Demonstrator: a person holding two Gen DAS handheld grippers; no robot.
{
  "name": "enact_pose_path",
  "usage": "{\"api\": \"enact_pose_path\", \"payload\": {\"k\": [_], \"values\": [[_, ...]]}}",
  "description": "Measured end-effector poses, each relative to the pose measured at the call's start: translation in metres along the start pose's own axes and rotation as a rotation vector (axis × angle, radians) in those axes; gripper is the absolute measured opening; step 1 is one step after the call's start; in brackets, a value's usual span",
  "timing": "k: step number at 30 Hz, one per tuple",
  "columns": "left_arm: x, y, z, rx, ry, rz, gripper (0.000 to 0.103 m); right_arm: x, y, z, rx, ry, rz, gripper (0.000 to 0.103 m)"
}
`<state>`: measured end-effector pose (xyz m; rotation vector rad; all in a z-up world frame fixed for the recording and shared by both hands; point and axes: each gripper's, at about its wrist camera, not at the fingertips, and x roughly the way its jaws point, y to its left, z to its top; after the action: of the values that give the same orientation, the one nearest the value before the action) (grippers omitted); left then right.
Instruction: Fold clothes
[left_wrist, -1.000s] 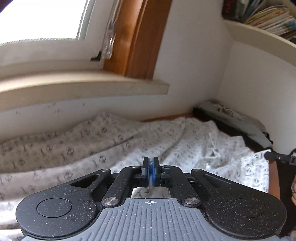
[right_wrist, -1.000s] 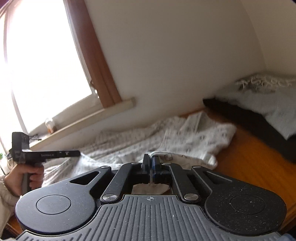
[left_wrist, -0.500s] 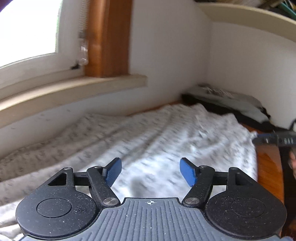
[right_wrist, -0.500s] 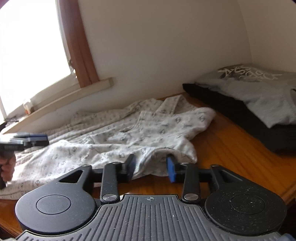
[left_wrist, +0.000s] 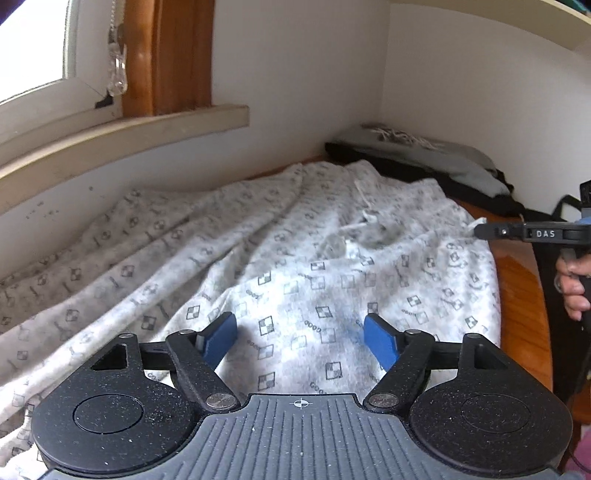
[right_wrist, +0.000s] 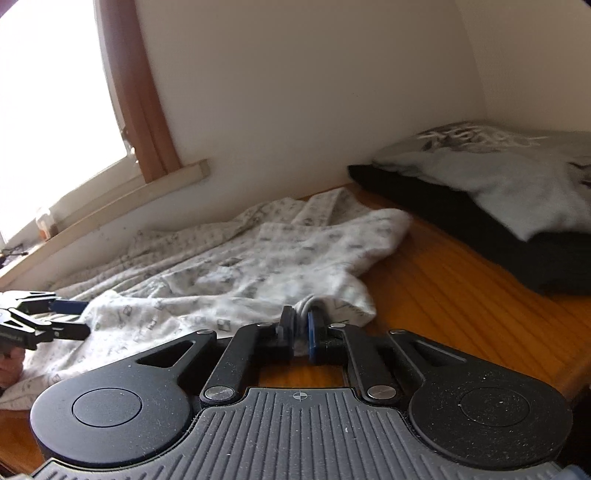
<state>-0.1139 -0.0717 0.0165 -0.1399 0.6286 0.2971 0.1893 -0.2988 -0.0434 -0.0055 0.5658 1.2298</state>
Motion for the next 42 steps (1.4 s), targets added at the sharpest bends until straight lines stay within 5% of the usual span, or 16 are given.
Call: {"api": "enact_pose_path", "payload": {"k": [7, 17, 31, 39, 42], "values": [[-0.005, -0.014, -0.007, 0.049, 0.006, 0.027, 0.084, -0.038, -0.006, -0.001, -0.037, -0.066, -0.088, 0.011], [-0.012, -0.014, -0.008, 0.092, -0.059, 0.157, 0.085, 0.018, 0.058, -0.003, -0.252, -0.038, 0.075, 0.037], [-0.029, -0.018, -0.028, 0.020, 0.004, 0.090, 0.087, -0.010, 0.039, -0.021, -0.318, -0.008, 0.107, 0.037], [-0.016, -0.022, -0.002, 0.066, -0.047, 0.122, 0.077, 0.001, 0.061, -0.011, -0.322, -0.040, 0.113, 0.037], [0.002, -0.018, 0.007, 0.100, -0.013, 0.214, 0.070, 0.013, 0.065, -0.015, -0.329, -0.033, 0.117, 0.037]]}}
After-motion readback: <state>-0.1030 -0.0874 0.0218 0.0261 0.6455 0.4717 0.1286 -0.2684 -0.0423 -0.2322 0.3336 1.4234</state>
